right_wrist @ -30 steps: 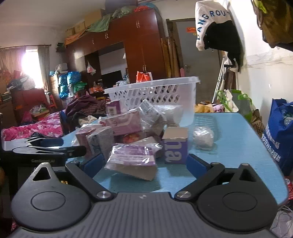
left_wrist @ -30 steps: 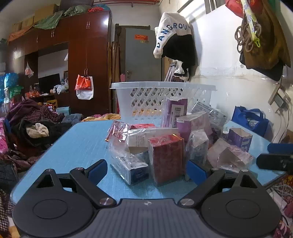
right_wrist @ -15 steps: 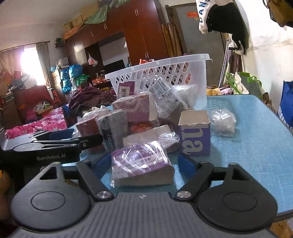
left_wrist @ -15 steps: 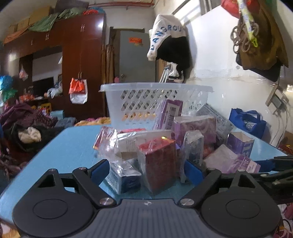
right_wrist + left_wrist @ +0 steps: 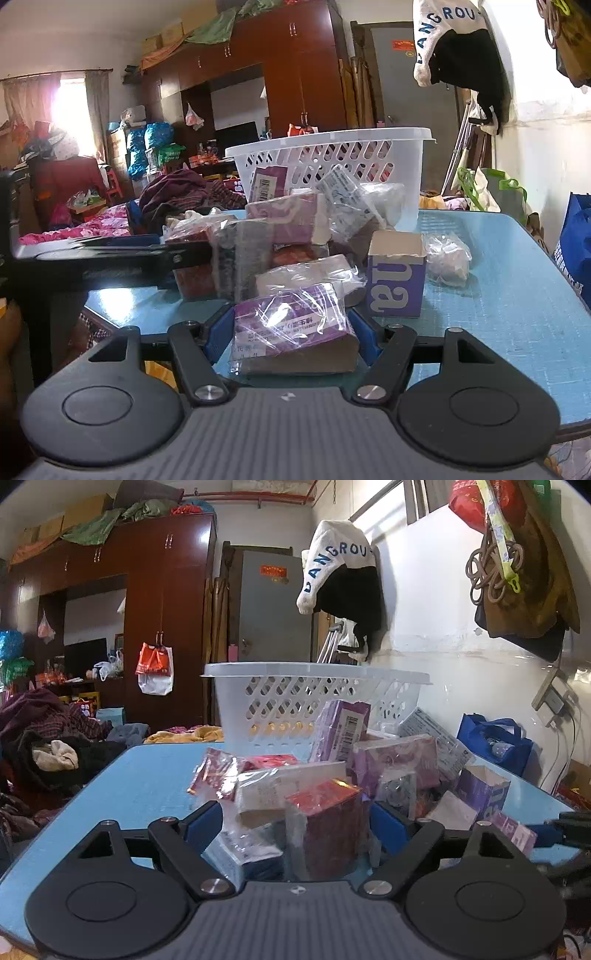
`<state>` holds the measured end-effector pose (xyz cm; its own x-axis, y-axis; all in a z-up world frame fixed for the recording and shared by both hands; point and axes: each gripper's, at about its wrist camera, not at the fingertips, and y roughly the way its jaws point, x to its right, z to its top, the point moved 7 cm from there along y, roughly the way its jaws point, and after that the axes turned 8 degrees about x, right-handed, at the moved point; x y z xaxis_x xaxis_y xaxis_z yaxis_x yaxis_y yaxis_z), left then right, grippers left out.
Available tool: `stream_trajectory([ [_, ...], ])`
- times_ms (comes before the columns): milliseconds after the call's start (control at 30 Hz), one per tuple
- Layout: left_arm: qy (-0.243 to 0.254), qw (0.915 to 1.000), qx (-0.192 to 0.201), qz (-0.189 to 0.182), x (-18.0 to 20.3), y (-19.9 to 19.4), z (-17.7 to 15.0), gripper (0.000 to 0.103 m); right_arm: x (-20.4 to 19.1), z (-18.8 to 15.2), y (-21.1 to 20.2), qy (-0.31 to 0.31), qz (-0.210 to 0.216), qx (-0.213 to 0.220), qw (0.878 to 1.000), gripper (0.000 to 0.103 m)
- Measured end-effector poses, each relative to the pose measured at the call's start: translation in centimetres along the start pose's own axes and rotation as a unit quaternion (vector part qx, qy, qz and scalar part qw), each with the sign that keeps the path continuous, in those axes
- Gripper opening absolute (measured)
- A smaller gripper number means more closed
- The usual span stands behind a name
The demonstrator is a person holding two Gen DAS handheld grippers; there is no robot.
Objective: Organize objects
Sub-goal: 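Grasp purple-wrapped box with right tool while left tool grasps red bagged box, then lift both held boxes over the white basket and open both tools to drop them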
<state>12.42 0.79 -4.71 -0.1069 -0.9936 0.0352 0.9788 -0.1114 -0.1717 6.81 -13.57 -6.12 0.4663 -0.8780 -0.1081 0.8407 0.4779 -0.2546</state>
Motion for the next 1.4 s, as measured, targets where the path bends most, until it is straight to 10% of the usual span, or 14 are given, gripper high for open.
stream_trajectory([
  [300, 0.027, 0.9994, 0.02, -0.002, 0.5, -0.7, 0.2, 0.035, -0.4, 0.0, 0.0, -0.015, 0.001, 0.0, 1.0, 0.069],
  [1000, 0.033, 0.9986, 0.041, 0.002, -1.7, -2.8, 0.2, 0.036, 0.3, 0.2, 0.2, -0.012, 0.005, 0.003, 1.0, 0.069],
  [1400, -0.089, 0.9942, 0.024, -0.056, -6.3, 0.5, 6.0, 0.035, 1.2, 2.9, -0.6, 0.012, 0.02, 0.025, 0.999, 0.069],
])
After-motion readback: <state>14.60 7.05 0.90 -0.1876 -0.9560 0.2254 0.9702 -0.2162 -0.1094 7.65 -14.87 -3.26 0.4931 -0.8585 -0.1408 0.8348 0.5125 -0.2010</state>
